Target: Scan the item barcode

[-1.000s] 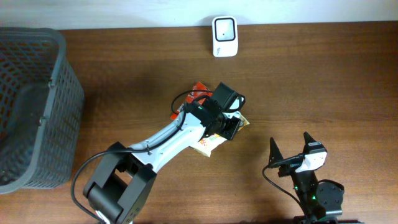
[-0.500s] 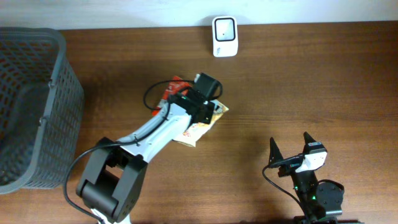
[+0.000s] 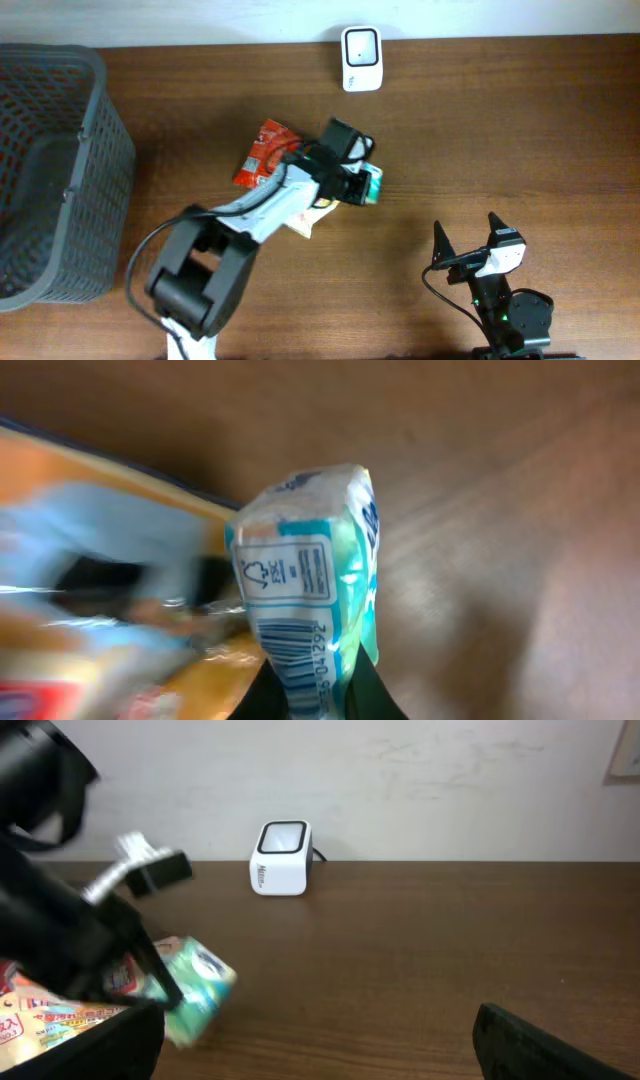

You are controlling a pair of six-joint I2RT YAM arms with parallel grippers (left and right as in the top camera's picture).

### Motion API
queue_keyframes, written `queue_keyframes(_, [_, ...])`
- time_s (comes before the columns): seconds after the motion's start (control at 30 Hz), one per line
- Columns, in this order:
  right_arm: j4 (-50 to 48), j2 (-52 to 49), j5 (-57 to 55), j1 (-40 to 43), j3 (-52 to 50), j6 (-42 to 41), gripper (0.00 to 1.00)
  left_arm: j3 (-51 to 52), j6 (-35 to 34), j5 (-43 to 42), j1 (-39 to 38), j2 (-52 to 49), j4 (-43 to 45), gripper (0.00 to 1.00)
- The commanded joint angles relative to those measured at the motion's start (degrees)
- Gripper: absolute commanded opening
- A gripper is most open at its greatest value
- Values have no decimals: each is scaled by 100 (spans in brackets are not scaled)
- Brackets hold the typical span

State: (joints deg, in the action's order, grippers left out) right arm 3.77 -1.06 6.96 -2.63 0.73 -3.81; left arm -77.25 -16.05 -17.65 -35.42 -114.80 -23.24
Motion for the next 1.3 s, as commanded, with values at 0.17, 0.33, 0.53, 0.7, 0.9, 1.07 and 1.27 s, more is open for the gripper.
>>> queue_keyframes(0.17, [9, 22, 9, -39, -42, 42, 98, -728, -63, -833, -210, 107, 44, 53])
queue_keyframes(0.33, [9, 22, 9, -42, -42, 42, 98, -1255, -61, 197, 282, 686, -1351, 99])
queue_keyframes(0.53, [9, 22, 9, -39, -42, 42, 98, -846, -151, 1119, 1200, 501, -2761, 55])
queue_keyframes(0.7, [9, 22, 9, -39, -42, 39, 98, -608, -149, -7, 929, -173, -2533, 17])
queue_keyframes(0.9, [9, 22, 9, -39, -42, 42, 98, -616, -146, -1084, 518, -293, -1773, 6])
queue_keyframes(1.07, [9, 22, 9, -42, -42, 42, 98, -1001, 341, -1698, 702, -168, -1939, 0])
queue_keyframes(1.27, [9, 22, 9, -39, -42, 39, 98, -1464, -98, 1585, 1432, 299, -2959, 0])
